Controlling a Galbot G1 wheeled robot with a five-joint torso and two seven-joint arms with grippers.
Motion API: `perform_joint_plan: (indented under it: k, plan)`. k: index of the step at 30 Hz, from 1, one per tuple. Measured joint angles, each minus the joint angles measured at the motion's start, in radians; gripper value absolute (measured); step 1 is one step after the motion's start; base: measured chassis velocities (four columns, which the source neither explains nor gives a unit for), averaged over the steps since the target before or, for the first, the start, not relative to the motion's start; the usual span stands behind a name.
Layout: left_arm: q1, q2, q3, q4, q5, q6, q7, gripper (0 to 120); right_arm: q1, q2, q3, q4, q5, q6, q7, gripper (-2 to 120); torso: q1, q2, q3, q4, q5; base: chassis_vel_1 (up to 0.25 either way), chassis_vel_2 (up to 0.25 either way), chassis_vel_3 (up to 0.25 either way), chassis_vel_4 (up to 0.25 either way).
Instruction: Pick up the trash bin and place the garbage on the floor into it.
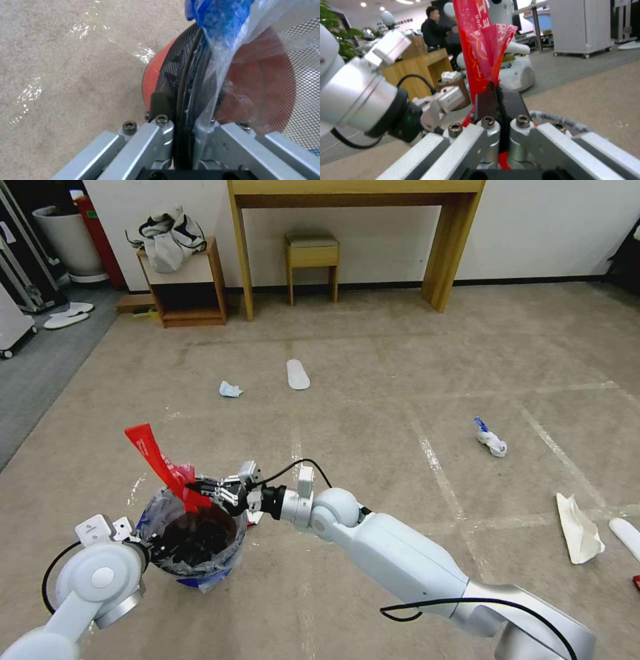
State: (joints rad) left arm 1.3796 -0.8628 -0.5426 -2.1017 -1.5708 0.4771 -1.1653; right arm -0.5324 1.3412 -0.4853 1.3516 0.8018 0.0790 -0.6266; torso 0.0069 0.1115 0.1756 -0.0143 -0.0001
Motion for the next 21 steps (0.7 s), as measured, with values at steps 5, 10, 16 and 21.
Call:
perform_joint_plan:
  k: [5, 10, 16, 21]
  plan:
    - [-0.003, 0.004, -0.001, -0.001, -0.002, 0.0, 0.0, 1, -0.015, 0.003, -0.008, -0.017, -0.023, 0.004, -0.001, 0, 0.0, 0.0, 0.0, 0.0, 0.0001, 0.0, 0.0, 0.0, 0.0]
    - [-0.006, 0.006, -0.002, -0.004, -0.004, -0.001, 0.0, 1, -0.02, 0.007, -0.023, -0.036, -0.036, 0.018, 0.0, 0, 0.0, 0.0, 0.0, 0.0, 0.0, 0.0, 0.0, 0.0, 0.0]
    - [-0.005, 0.008, -0.005, -0.017, -0.007, -0.002, 0.0, 1, -0.019, 0.02, -0.037, -0.084, -0.058, 0.041, -0.002, 19, 0.0, 0.0, 0.0, 0.0, 0.0001, 0.0, 0.0, 0.0, 0.0]
    - [0.001, 0.005, -0.006, -0.023, -0.007, -0.002, -0.001, 1, -0.016, 0.028, -0.041, -0.105, -0.067, 0.049, -0.003, 33, 0.0, 0.0, 0.0, 0.0, 0.0001, 0.0, 0.0, 0.0, 0.0]
